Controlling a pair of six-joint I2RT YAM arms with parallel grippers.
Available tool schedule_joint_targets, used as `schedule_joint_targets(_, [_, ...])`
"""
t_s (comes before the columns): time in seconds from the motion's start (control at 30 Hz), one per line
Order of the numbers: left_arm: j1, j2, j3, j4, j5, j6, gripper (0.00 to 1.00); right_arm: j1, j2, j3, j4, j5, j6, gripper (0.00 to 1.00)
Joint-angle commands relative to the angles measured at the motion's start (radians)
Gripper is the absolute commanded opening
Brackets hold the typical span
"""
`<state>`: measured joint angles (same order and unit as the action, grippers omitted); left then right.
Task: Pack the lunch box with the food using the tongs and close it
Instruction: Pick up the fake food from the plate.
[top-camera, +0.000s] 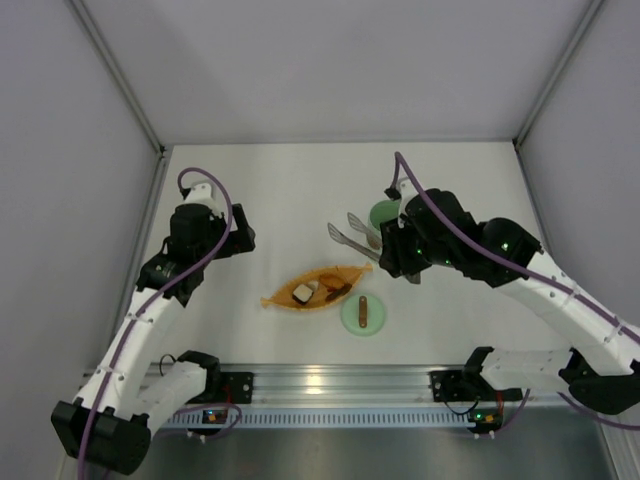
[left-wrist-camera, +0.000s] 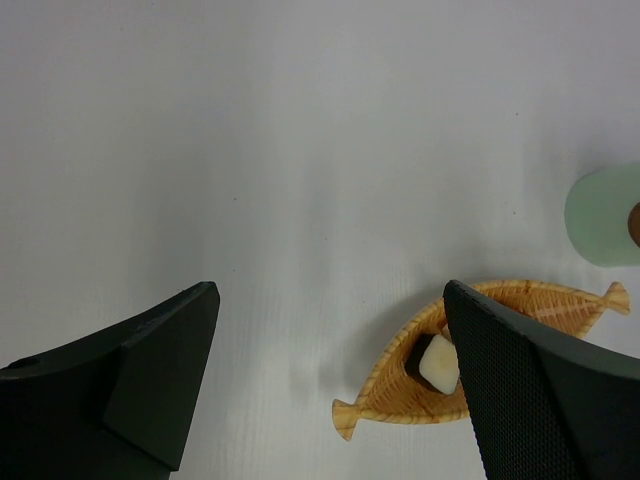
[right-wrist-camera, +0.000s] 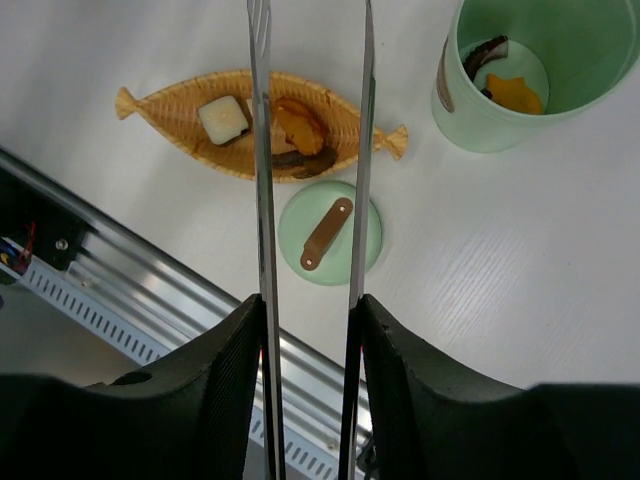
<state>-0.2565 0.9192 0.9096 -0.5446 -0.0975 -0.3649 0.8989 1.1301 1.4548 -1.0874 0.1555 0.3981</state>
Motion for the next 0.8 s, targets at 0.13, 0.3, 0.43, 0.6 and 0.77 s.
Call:
schedule_joint_targets(0.13, [0.003,0.032,0.008,0.035,0.005,0.007,0.99,-0.008,-0.004,-0.049,-0.028,-0.068,-0.045,0.42])
schedule_joint_targets(0.3, [0.003,0.041,0.014,0.031,-0.024,0.027,0.99,-0.008,-0.015,-0.119,0.0,-0.119,-0.058,0.45])
schedule_joint_targets(0.43, [0.003,0.038,0.015,0.023,-0.051,0.03,0.99,-0.008,-0.02,-0.177,0.02,-0.148,-0.065,0.45])
schedule_joint_targets(0.6, [0.003,0.038,0.015,0.025,-0.044,0.03,0.99,0.011,-0.01,-0.223,0.047,-0.14,-0.07,0.45])
schedule_joint_targets(0.77, [0.003,0.037,0.015,0.025,-0.025,0.03,0.99,0.032,0.003,-0.251,0.096,-0.116,-0.064,0.45])
